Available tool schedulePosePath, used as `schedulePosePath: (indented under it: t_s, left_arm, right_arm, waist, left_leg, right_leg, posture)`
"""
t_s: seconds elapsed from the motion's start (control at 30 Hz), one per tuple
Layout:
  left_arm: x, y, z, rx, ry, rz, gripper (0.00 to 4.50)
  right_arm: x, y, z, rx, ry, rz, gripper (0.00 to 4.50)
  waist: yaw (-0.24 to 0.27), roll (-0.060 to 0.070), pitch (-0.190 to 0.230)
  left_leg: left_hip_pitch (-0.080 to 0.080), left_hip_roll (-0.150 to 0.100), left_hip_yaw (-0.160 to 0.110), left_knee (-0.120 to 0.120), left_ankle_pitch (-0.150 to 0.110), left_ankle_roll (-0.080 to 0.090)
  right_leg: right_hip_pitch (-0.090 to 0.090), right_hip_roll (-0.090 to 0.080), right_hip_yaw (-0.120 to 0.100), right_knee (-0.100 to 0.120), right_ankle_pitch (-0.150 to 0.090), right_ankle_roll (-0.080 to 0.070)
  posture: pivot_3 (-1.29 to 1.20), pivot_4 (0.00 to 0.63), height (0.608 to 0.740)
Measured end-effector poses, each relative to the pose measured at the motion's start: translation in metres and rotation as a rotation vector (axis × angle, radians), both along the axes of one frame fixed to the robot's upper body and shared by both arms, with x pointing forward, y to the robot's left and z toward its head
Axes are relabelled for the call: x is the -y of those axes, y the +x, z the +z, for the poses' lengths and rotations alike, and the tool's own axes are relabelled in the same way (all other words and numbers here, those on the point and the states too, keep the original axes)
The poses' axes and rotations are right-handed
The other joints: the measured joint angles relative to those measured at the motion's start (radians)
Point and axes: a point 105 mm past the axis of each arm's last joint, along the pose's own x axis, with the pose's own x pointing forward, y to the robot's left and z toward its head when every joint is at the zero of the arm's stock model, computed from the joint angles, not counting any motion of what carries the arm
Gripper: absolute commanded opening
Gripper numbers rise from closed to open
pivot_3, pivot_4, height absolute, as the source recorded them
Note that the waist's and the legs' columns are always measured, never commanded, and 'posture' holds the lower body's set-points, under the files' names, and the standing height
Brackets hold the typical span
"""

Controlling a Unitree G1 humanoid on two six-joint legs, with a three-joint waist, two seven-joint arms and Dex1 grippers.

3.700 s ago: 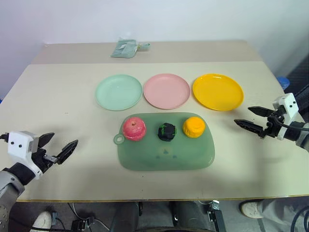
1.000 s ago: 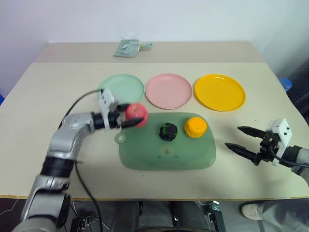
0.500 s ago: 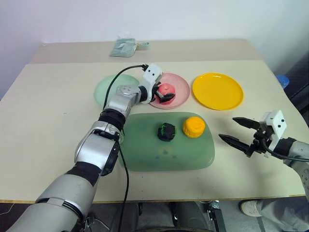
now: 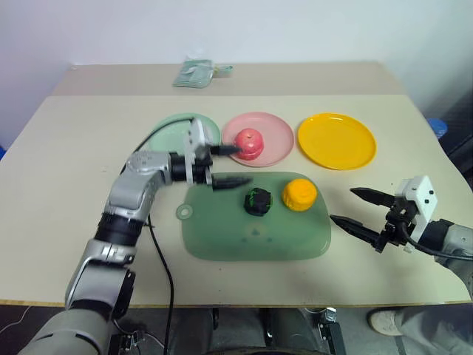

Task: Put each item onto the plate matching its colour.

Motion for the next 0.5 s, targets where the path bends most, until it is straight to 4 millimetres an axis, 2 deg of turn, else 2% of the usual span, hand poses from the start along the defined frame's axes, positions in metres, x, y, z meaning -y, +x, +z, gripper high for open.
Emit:
schedulePosePath:
  t_s: [0.23,0.27,0.37,0.47,0.5]
  left_arm:
    - [0.028,-0.011,-0.022,0.047,0.125,-0.049,4.48]
    - [0.031,-0.01,-0.03,0.069,0.168,-0.044,4.48]
    - [0.029,-0.002,-0.042,0.1,0.223,0.002,3.57]
    - [0.031,-0.001,-0.043,0.088,0.21,0.009,2.2]
    - [0.031,0.0,-0.042,0.083,0.198,0.011,2.2]
  right_arm:
    - [-0.007,-0.001,-0.004,-0.017,-0.001,0.034,4.5]
    - [-0.007,-0.001,-0.003,-0.014,-0.001,0.035,4.5]
    - [-0.007,-0.001,-0.003,-0.011,0.001,0.034,4.5]
    - [-0.008,0.0,-0.005,-0.01,0.014,0.027,4.5]
    - [-0.008,0.0,-0.005,-0.01,0.016,0.024,4.5]
  waist:
    - [0.002,0.0,0.0]
    - [0.0,0.0,0.0]
    - [-0.005,0.0,0.0]
    - [-0.004,0.0,0.0]
    - [-0.004,0.0,0.0]
  left_leg:
    - [0.0,-0.002,0.001,-0.001,0.0,0.001]
    - [0.0,-0.002,0.001,-0.001,0.0,0.001]
    - [0.0,-0.002,0.001,-0.001,0.0,0.001]
    - [0.0,-0.002,0.001,-0.001,0.0,0.001]
    - [0.0,-0.001,0.001,-0.001,0.0,0.001]
  right_leg:
    - [-0.001,0.0,0.0,-0.001,0.0,0.0]
    - [-0.002,0.0,0.001,-0.001,0.0,0.0]
    - [-0.001,0.001,0.001,0.0,0.0,0.0]
    - [-0.001,0.0,0.001,0.0,0.0,0.0]
    - [-0.002,0.0,0.001,0.0,0.0,0.0]
  posture:
    - [0.0,0.15,0.74]
    - [0.0,0.15,0.74]
    - [0.0,0.15,0.74]
    - [0.0,0.15,0.74]
    - [0.0,0.15,0.74]
